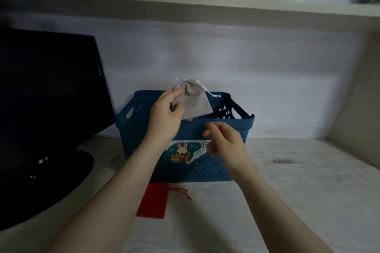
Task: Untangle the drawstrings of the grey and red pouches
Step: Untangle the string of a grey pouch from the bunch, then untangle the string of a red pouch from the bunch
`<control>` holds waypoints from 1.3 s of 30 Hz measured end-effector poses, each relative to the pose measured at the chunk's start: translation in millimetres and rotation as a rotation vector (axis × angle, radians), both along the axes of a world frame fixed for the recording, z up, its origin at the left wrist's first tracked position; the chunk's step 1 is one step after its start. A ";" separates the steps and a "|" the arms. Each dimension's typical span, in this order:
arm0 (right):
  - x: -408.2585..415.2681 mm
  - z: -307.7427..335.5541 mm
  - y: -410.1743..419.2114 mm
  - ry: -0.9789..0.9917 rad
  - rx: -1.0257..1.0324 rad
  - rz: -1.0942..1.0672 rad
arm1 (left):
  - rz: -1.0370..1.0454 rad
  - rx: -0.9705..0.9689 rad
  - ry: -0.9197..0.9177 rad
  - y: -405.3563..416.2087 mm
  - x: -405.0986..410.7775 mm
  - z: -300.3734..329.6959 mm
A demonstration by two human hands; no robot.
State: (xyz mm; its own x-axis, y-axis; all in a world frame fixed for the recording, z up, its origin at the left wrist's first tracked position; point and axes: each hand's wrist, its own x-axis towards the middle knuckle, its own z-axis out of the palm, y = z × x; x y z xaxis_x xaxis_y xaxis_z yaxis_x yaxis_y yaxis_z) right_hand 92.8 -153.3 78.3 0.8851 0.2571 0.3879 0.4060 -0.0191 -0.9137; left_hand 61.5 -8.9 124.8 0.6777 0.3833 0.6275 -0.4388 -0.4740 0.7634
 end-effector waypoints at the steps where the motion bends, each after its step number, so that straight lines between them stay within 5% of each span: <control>1: 2.1 4.8 0.8 -0.008 -0.006 0.001 | -0.005 0.006 0.055 0.4 5.4 6.5; 7: 8.3 17.7 2.1 -0.015 -0.062 0.000 | 0.078 0.238 0.438 17.2 24.3 12.8; 14: 4.0 3.3 -1.3 0.010 -0.142 0.051 | 0.038 0.352 0.092 20.5 -4.8 -6.1; 18: -5.6 -1.8 -4.4 0.131 0.000 0.115 | 0.017 0.470 -0.077 28.4 -32.8 -38.4; 24: -23.8 -37.8 1.9 0.004 -0.430 0.141 | -0.076 0.647 0.554 39.1 -38.7 -104.4; 29: -37.0 -58.2 2.6 -0.023 -0.556 0.183 | 0.141 0.581 0.625 53.9 -37.2 -147.7; 34: -43.3 -70.3 -2.0 -0.041 -0.626 0.208 | 0.198 0.663 0.880 52.7 -38.4 -166.4; 39: -45.4 -82.0 -6.4 0.062 -0.511 0.211 | 0.191 0.593 0.783 50.1 -42.8 -169.7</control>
